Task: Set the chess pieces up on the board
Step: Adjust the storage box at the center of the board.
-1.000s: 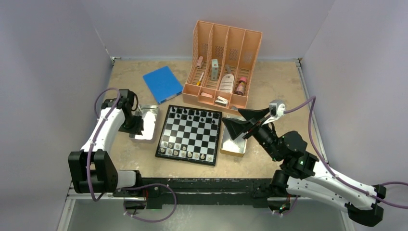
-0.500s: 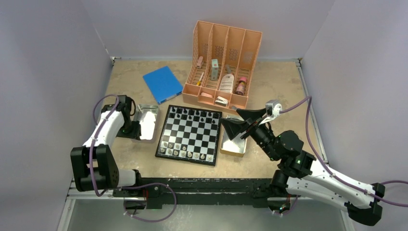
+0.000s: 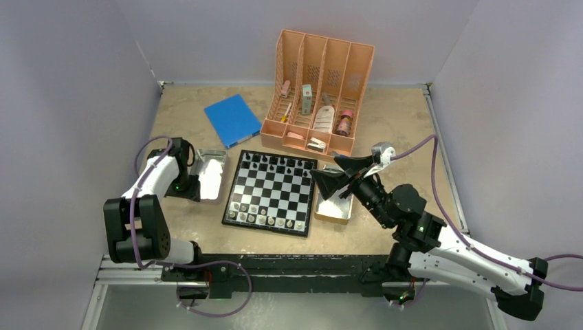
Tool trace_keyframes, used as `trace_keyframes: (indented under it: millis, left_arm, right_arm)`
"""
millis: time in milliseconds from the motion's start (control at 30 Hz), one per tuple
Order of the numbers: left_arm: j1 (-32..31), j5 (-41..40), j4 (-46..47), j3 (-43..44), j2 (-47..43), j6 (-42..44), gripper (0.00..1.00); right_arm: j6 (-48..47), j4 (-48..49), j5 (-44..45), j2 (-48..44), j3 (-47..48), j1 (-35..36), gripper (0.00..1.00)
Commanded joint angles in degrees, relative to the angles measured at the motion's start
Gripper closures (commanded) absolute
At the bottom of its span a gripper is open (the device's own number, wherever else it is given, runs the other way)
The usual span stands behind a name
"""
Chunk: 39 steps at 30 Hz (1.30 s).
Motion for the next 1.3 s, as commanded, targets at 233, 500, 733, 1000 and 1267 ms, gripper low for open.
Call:
trace_keyframes:
  millis: [233,500,733,1000,1267]
  left_arm:
    - [2.3,-7.1,-0.6,2.9,1.9,-0.2,0.94]
    - [3.7,-10.7,-2.5,5.9,2.4,-0.2,0.99]
    - [6.3,-11.5,-2.3,6.6,2.8,1.6,1.0]
    - [10.3,-14.9,-0.7,7.9,3.3,7.5,1.0]
    - [13.0,-15.7,7.2,8.1,5.3,24.8,1.0]
  right_arm:
    - [-1.2,3.8,-0.3,-0.9,-0.3,0.2,0.01]
    - [-1.0,3.8,-0.7,-0.9,-0.7,0.2,0.01]
    - [-1.1,3.5,-0.5,-1.1,-0.6,0.2,0.01]
    - [-1.0,3.8,-1.0,-0.8,-1.0,0.2,0.01]
    - [-1.3,4.1,-1.8,-0.6,-1.0,0.2,0.01]
